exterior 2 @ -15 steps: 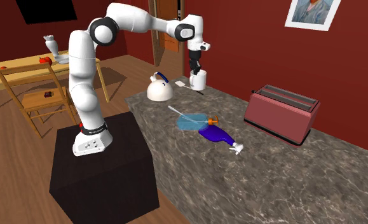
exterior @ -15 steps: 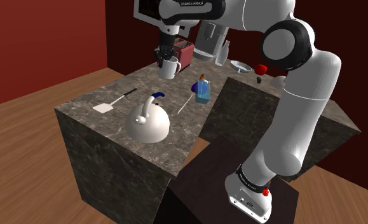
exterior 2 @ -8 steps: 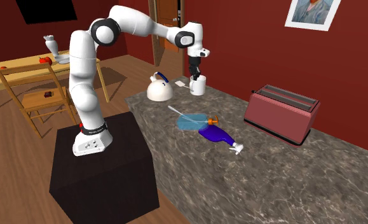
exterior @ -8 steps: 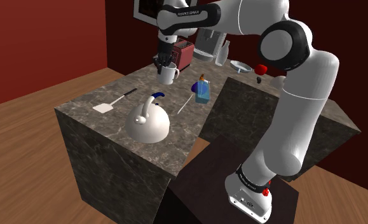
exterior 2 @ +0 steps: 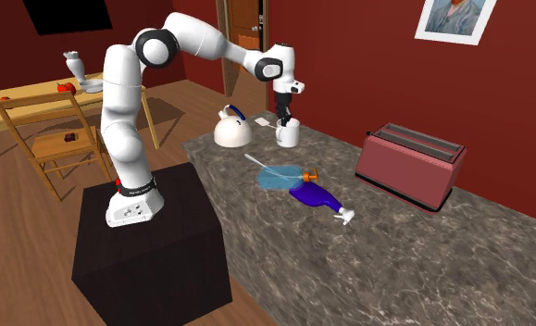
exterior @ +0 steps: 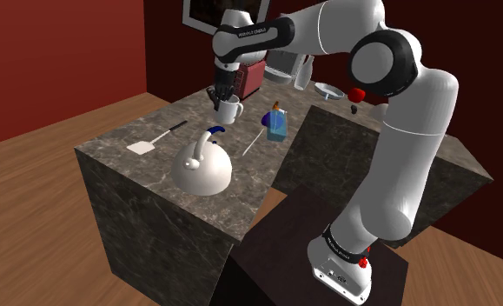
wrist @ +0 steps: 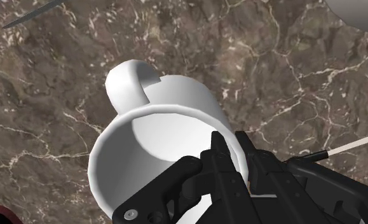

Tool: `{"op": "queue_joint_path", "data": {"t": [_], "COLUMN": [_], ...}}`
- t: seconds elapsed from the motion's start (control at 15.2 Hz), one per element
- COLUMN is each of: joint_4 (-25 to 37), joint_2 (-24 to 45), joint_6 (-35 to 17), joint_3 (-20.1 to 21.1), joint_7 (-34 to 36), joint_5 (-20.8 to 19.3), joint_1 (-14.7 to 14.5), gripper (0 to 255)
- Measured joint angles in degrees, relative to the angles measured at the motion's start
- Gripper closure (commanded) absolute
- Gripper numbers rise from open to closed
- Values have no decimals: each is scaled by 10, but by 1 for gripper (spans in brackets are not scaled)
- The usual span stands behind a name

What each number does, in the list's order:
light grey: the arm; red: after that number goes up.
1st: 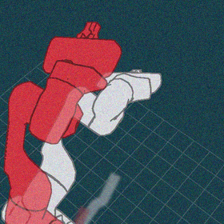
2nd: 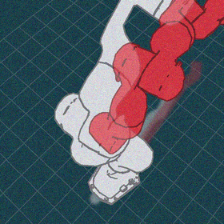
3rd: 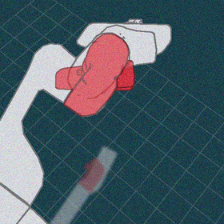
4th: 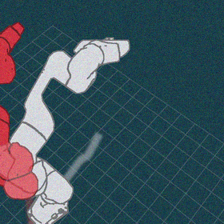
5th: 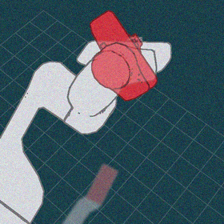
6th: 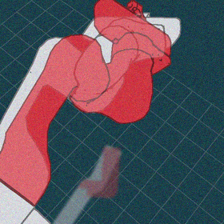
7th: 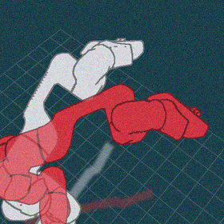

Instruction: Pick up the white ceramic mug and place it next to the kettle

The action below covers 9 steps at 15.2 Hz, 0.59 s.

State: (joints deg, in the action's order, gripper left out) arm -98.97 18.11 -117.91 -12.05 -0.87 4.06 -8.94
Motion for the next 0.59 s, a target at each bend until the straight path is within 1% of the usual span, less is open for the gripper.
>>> {"op": "queue_joint_path", "data": {"t": [0.46,0.59], "joint_4": [-32,-31], "joint_2": [18,25], "joint_6": [-50,-56], "joint_3": [3,3], "joint_7": [-2,-3], "joint_5": [5,7], "joint_1": [0,1], "gripper": [255,255]}}
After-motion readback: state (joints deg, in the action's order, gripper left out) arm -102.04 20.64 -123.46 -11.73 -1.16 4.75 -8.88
